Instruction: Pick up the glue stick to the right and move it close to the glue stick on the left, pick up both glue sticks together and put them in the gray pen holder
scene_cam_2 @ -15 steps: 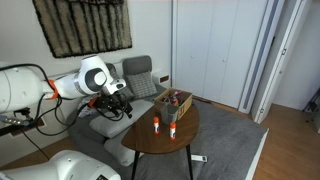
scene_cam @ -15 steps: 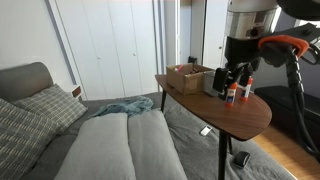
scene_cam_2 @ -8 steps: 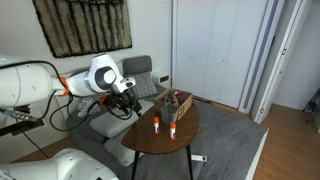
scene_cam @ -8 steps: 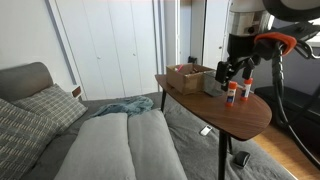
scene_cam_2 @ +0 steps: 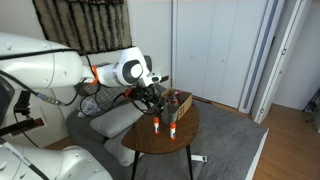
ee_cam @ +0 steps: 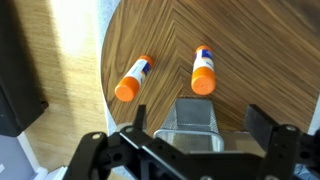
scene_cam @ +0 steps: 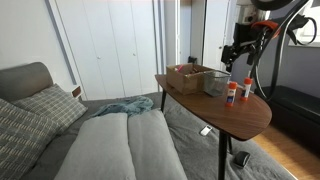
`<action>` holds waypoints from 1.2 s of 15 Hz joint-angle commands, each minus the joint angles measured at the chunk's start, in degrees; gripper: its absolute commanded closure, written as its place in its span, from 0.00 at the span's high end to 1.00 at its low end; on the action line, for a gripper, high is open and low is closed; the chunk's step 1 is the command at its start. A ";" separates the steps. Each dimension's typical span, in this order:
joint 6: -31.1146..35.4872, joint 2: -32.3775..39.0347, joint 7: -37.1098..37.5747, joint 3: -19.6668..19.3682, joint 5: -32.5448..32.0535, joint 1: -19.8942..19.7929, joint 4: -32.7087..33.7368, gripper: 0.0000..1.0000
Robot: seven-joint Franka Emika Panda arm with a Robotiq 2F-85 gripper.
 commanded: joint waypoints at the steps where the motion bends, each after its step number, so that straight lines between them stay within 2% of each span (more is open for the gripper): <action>1: -0.72 6.52 -2.51 -4.38 -0.87 -1.33 4.32 1.00; 8: 0.79 13.62 -7.66 -10.46 -0.42 -1.96 6.06 1.00; 14: 0.23 16.37 -9.60 -12.88 0.19 -1.84 6.80 1.00; 15: 0.40 16.71 -10.06 -13.20 0.59 -1.71 6.72 0.97; 16: 0.27 17.02 -10.55 -13.40 0.83 -1.60 6.69 0.77; 18: 0.11 17.52 -11.03 -13.64 1.11 -1.54 6.69 0.70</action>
